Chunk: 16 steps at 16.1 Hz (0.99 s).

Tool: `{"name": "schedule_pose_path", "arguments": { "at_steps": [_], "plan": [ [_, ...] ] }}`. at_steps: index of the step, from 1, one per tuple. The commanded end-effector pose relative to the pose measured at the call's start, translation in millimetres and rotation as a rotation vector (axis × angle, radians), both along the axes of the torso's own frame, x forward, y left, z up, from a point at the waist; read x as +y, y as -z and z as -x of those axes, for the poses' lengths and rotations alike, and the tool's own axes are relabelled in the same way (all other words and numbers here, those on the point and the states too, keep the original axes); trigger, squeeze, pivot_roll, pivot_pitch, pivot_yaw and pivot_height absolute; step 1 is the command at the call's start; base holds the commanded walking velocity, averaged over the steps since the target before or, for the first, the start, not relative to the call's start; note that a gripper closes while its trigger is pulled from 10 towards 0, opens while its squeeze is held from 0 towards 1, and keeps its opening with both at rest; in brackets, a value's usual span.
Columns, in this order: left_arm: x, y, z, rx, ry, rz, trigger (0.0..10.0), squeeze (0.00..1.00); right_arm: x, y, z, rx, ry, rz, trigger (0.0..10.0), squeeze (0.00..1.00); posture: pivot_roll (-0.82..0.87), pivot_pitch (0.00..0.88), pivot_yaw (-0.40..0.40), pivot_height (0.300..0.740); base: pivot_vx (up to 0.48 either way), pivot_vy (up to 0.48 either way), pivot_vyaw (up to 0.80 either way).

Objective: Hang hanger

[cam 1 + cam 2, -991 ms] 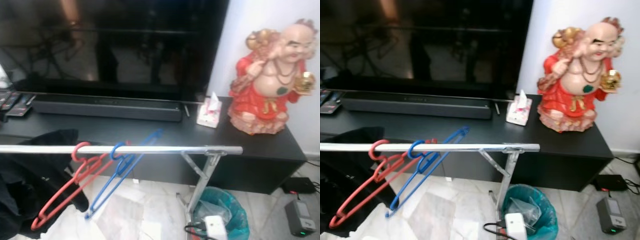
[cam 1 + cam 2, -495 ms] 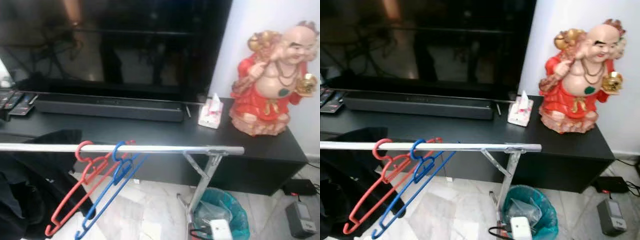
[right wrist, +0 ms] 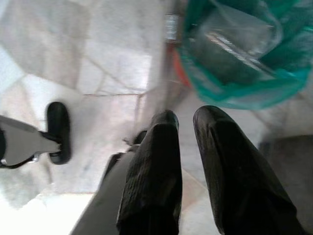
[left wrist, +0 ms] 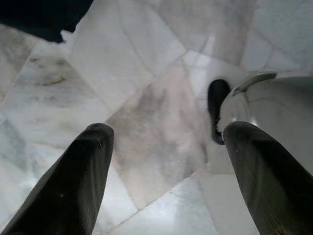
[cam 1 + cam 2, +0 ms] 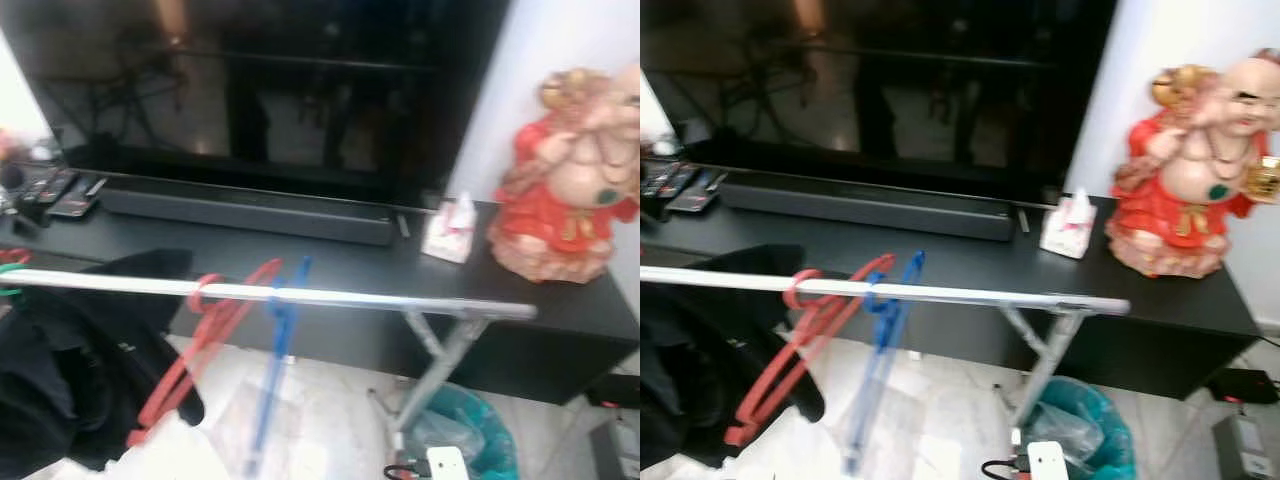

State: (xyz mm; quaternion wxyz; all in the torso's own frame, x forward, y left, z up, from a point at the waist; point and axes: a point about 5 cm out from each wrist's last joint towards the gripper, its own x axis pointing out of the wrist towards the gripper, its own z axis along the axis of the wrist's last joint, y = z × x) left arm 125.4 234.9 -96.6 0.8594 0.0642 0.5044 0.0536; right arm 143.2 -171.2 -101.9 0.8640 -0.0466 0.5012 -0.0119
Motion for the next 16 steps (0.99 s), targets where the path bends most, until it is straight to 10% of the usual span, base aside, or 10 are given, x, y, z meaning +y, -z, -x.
{"name": "schedule_pose_path", "arguments": {
  "at_steps": [1,16],
  "plan": [
    [-2.3,1.9,3.7,0.013,0.007,0.002,10.0,0.0,-1.2,1.5,4.9,0.008,0.008,-0.003,10.0,0.0,-0.02,0.0,-0.001,0.74,0.0,0.379,0.0],
    [-5.3,1.2,0.3,0.004,0.05,0.009,10.0,0.0,1.2,1.6,3.7,0.013,0.026,-0.011,10.0,0.0,-0.02,0.0,0.01,0.74,0.0,0.272,0.0]
  ]
}}
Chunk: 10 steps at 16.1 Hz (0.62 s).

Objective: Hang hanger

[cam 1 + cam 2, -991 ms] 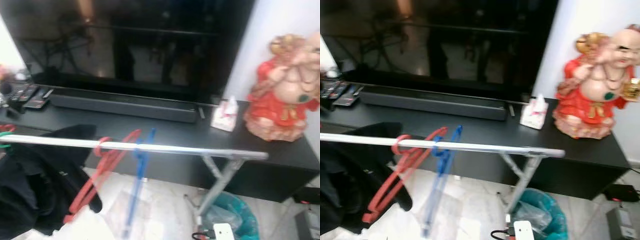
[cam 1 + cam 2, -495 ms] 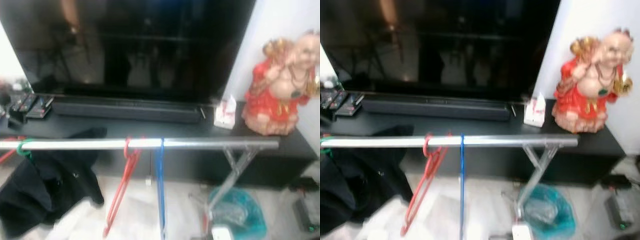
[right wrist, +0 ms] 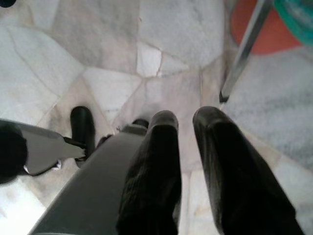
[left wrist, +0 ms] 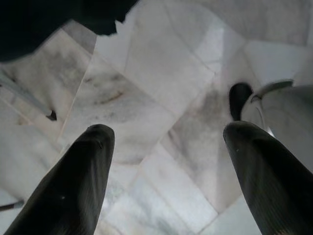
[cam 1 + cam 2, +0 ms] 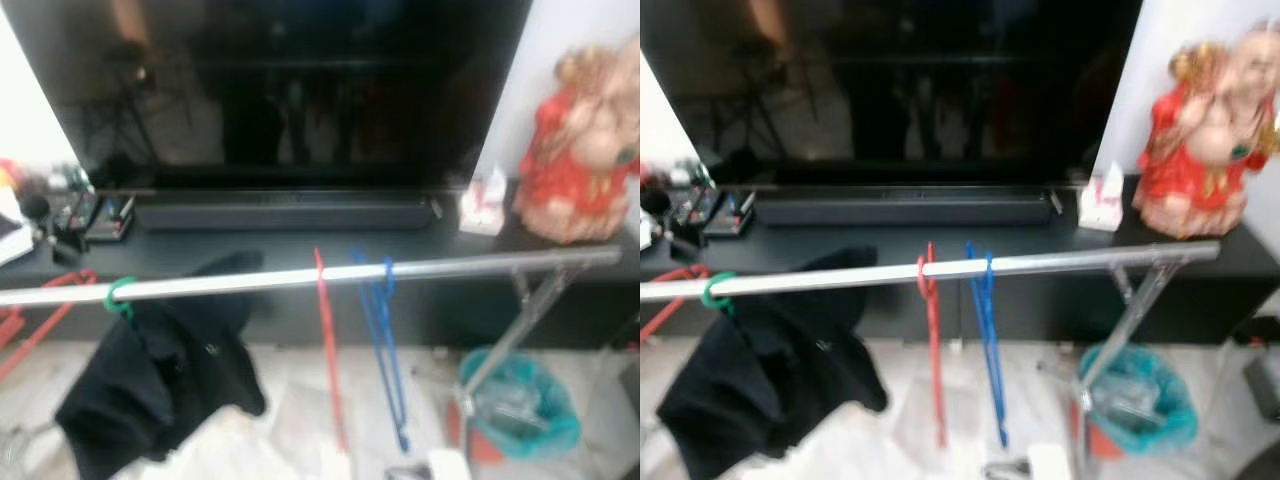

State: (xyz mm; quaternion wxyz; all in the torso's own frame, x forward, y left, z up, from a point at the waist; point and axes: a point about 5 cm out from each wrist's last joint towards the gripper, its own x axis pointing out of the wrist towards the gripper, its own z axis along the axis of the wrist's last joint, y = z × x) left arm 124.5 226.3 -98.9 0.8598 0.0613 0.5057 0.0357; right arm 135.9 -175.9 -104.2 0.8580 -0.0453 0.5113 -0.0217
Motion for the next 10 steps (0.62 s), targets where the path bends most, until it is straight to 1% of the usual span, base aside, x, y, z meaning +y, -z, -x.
{"name": "schedule_pose_path", "arguments": {
  "at_steps": [1,3,7,10],
  "plan": [
    [3.4,-1.6,-2.1,-0.008,0.016,-0.013,10.0,0.0,6.1,-0.8,-3.9,-0.008,0.008,-0.019,10.0,0.0,-0.02,0.0,0.009,0.74,0.0,0.0,0.0],
    [4.6,-2.1,-3.2,-0.005,0.019,-0.021,10.0,0.0,7.1,-0.8,-4.4,-0.008,0.009,-0.019,10.0,0.0,-0.02,0.0,0.01,0.74,0.0,0.0,0.0],
    [5.6,-2.3,-3.8,0.006,0.04,-0.029,10.0,0.0,8.5,-2.7,-10.9,-0.012,0.012,-0.022,10.0,0.0,-0.01,0.0,0.013,0.74,0.0,0.0,0.0],
    [5.5,-2.5,-4.0,0.0,0.048,-0.023,10.0,0.0,2.0,-4.1,-14.1,-0.009,0.017,-0.02,10.0,0.0,-0.01,0.0,0.013,0.74,0.0,0.0,0.0]
  ]
}}
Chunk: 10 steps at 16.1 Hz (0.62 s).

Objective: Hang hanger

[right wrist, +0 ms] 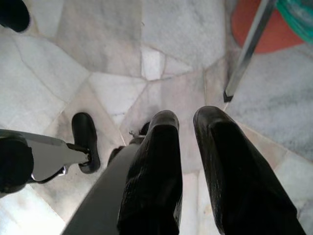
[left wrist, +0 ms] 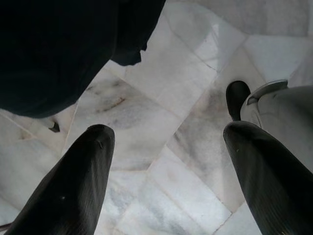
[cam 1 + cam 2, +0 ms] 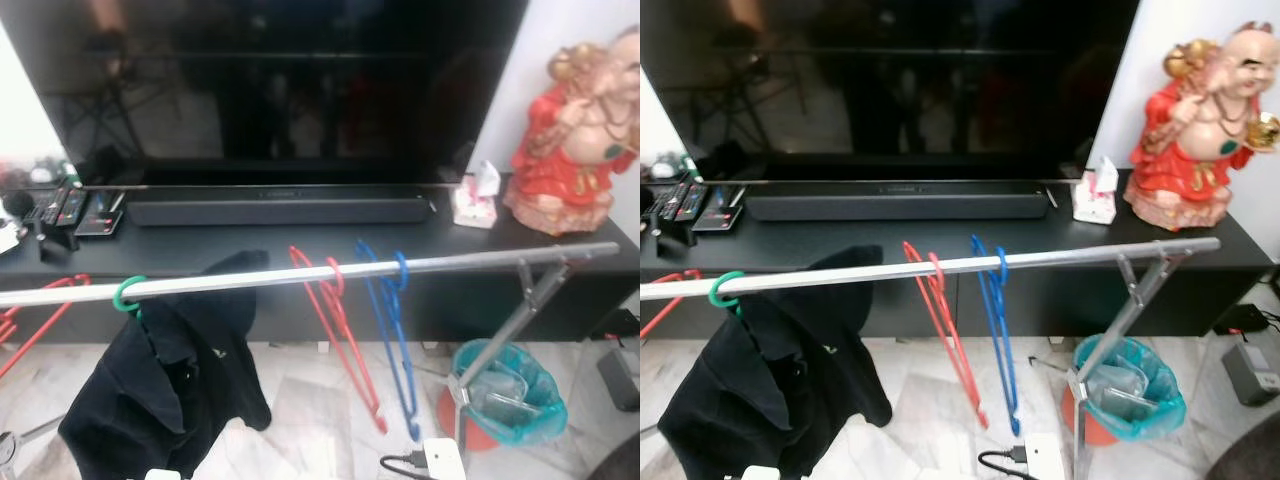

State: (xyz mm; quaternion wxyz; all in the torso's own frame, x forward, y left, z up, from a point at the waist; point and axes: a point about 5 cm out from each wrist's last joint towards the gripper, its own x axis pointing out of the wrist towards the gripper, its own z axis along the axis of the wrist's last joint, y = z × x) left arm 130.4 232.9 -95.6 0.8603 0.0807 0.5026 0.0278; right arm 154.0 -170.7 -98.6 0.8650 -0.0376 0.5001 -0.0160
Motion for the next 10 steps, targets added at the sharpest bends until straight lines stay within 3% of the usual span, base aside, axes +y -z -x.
{"name": "schedule_pose_path", "arguments": {
  "at_steps": [1,10],
  "plan": [
    [-1.1,0.7,1.8,0.003,0.015,0.003,10.0,0.0,-4.0,1.5,4.2,0.019,0.021,-0.001,10.0,0.0,-0.01,0.0,0.013,0.74,0.0,0.0,0.0],
    [2.3,1.1,4.8,0.022,0.027,-0.006,10.0,0.0,4.8,2.4,6.0,0.006,0.023,-0.003,10.0,0.0,-0.01,0.0,0.015,0.74,0.0,0.0,0.0]
  ]
}}
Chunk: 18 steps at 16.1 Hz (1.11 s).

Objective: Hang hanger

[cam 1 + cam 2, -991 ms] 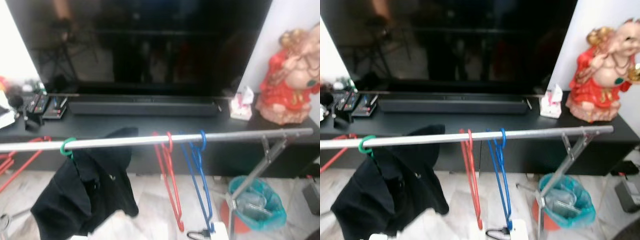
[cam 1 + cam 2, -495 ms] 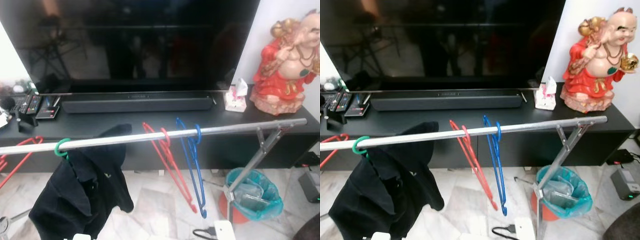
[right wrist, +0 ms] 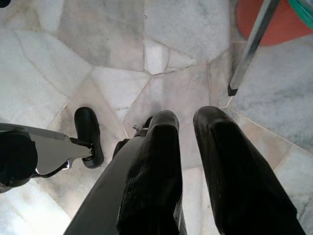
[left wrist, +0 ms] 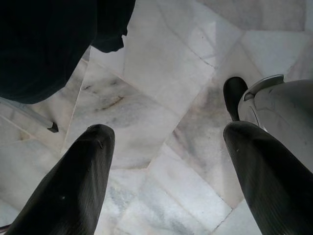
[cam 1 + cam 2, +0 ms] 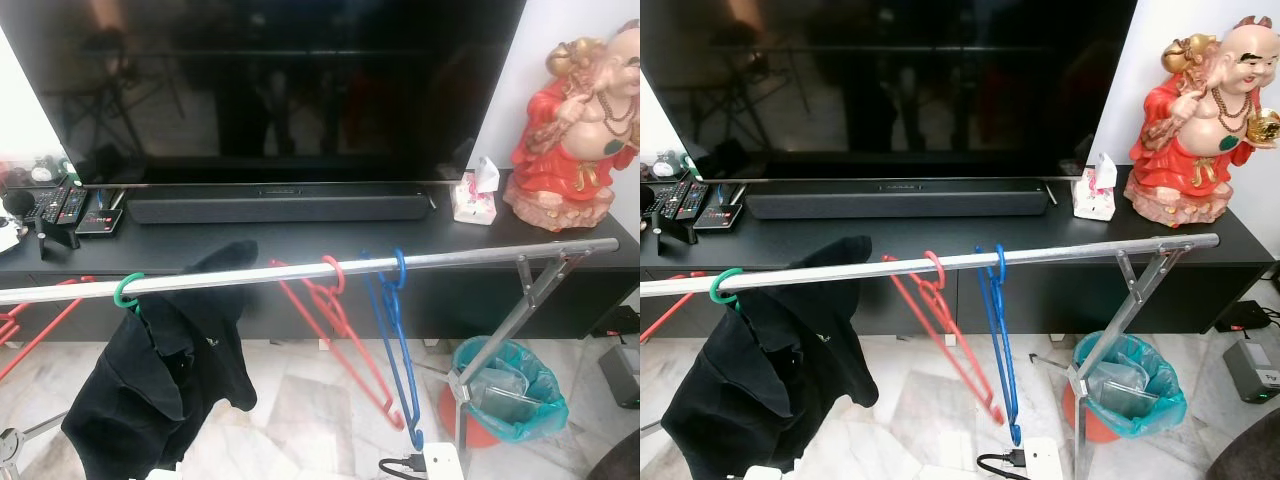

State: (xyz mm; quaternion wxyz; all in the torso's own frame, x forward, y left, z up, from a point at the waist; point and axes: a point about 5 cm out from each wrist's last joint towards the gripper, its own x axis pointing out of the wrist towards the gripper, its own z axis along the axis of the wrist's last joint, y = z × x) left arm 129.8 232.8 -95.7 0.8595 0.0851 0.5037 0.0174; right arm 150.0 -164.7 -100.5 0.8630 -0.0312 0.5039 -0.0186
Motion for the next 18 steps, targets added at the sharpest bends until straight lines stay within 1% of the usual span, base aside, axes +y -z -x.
{"name": "schedule_pose_path", "arguments": {
  "at_steps": [1,3,4,5,6,8,9,10,12,13,16,17,18],
  "plan": [
    [2.3,1.1,4.4,0.019,0.006,-0.01,10.0,0.0,-2.4,0.1,1.4,-0.009,0.018,0.01,10.0,0.0,-0.01,0.0,0.015,0.74,0.0,0.0,0.0],
    [2.4,1.1,4.7,0.02,0.007,-0.01,10.0,0.0,-6.7,-1.4,-0.8,-0.028,0.033,0.025,10.0,0.0,-0.01,0.0,0.015,0.74,0.0,0.0,0.0],
    [2.3,1.1,4.9,0.018,0.008,-0.009,10.0,0.0,-19.2,-12.4,-23.5,-0.11,0.087,0.055,10.0,0.0,-0.01,0.0,0.016,0.74,0.0,0.0,0.0],
    [2.4,1.2,5.1,0.017,0.006,-0.008,10.0,0.0,-25.3,-24.2,-46.4,-0.17,0.118,0.077,10.0,0.0,-0.01,0.0,0.017,0.74,0.0,0.0,0.0],
    [2.6,1.2,5.4,0.018,0.006,-0.007,10.0,0.0,-31.2,-33.6,-61.8,-0.213,0.13,0.107,10.0,0.0,-0.01,0.0,0.017,0.74,0.0,0.0,0.0],
    [2.7,1.2,5.6,0.019,0.004,-0.007,10.0,0.0,-32.6,-40.3,-72.1,-0.254,0.142,0.105,10.0,0.0,-0.01,0.0,0.016,0.74,0.0,0.0,0.0],
    [2.8,1.2,5.4,0.018,0.001,-0.007,10.0,0.0,-30.7,-47.6,-83.4,-0.3,0.143,0.097,10.0,0.0,-0.01,0.0,0.016,0.74,0.0,0.0,0.0],
    [2.8,1.1,5.1,0.017,0.0,-0.007,10.0,0.0,-29.5,-50.5,-87.9,-0.317,0.139,0.092,10.0,0.0,-0.01,0.0,0.017,0.74,0.0,0.0,0.0],
    [2.2,1.1,4.8,0.014,-0.009,0.001,10.0,0.0,-25.3,-62.6,-105.4,-0.374,0.13,0.071,10.0,0.0,-0.01,0.0,0.015,0.74,0.0,0.0,0.0],
    [1.7,1.2,4.4,0.015,-0.009,0.004,10.0,0.0,-23.0,-63.8,-108.1,-0.368,0.11,0.073,10.0,0.0,0.0,0.0,0.011,0.74,0.0,0.0,0.0],
    [0.9,1.5,4.5,0.021,-0.008,0.013,10.0,0.0,-15.2,-51.9,-95.4,-0.28,0.053,0.039,10.0,0.0,-0.01,0.0,0.011,0.74,0.0,0.0,0.0],
    [0.2,1.6,4.3,0.025,-0.002,0.016,10.0,0.0,-17.6,-45.7,-86.2,-0.244,0.045,0.057,10.0,0.0,-0.01,0.0,0.011,0.74,0.0,0.0,0.0],
    [0.2,1.6,4.2,0.025,-0.002,0.016,10.0,0.0,-21.9,-43.0,-81.4,-0.229,0.065,0.071,10.0,0.0,-0.01,0.0,0.011,0.74,0.0,0.0,0.0]
  ]
}}
